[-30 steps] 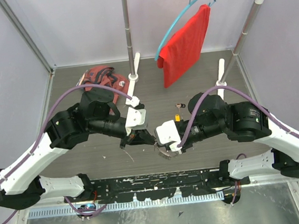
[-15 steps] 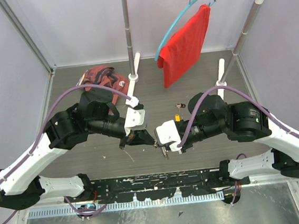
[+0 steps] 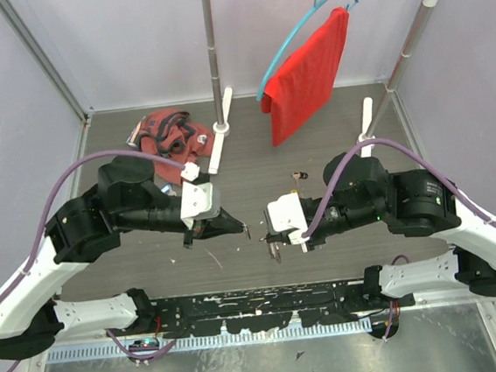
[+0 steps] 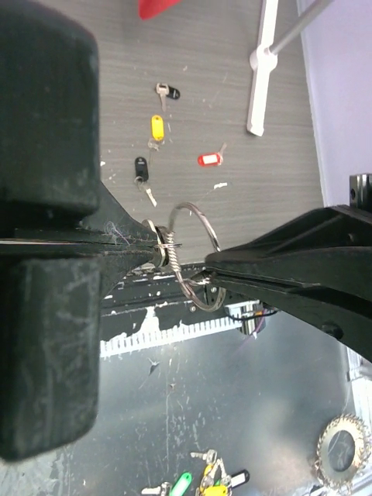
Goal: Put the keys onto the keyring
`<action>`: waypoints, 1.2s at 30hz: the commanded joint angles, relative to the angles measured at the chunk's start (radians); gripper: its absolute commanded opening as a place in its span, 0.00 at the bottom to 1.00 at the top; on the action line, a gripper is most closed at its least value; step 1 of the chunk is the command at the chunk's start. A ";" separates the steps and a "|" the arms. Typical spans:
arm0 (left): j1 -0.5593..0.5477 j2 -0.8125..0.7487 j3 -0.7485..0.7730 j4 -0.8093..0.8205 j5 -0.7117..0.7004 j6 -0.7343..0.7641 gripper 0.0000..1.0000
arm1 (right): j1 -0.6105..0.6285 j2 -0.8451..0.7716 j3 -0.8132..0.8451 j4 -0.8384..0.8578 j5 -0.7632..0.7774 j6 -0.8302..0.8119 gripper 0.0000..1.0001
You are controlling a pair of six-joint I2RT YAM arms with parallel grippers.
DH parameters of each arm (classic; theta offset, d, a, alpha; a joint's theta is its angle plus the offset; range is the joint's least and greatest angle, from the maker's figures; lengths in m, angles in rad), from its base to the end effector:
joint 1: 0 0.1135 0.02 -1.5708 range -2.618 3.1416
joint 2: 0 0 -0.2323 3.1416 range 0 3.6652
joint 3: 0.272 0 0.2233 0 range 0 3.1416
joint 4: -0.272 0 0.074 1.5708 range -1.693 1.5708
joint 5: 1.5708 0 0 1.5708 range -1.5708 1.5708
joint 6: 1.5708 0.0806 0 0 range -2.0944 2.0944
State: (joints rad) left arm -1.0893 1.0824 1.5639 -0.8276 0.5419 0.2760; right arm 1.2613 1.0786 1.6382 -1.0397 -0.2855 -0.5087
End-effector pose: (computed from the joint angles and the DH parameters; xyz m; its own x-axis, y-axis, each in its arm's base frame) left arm 0.0597 -0.2040 0.4229 0.1170 0.2802 -0.9528 0.9896 -0.1139 0.0880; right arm 0.0377 0.1925 0.4133 0.3593 -0.4107 -0.8380 -0.9332 -0.1668 -0.3184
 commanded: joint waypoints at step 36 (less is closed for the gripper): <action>0.003 0.309 -0.572 0.246 -0.581 -0.297 0.02 | -0.005 -0.161 -0.261 0.160 0.386 0.385 0.01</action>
State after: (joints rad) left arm -1.0893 1.3483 1.0195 -0.6563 0.0071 0.0128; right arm 1.2594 0.9394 1.3876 -0.9070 0.0502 -0.1448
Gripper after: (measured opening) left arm 0.007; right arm 0.069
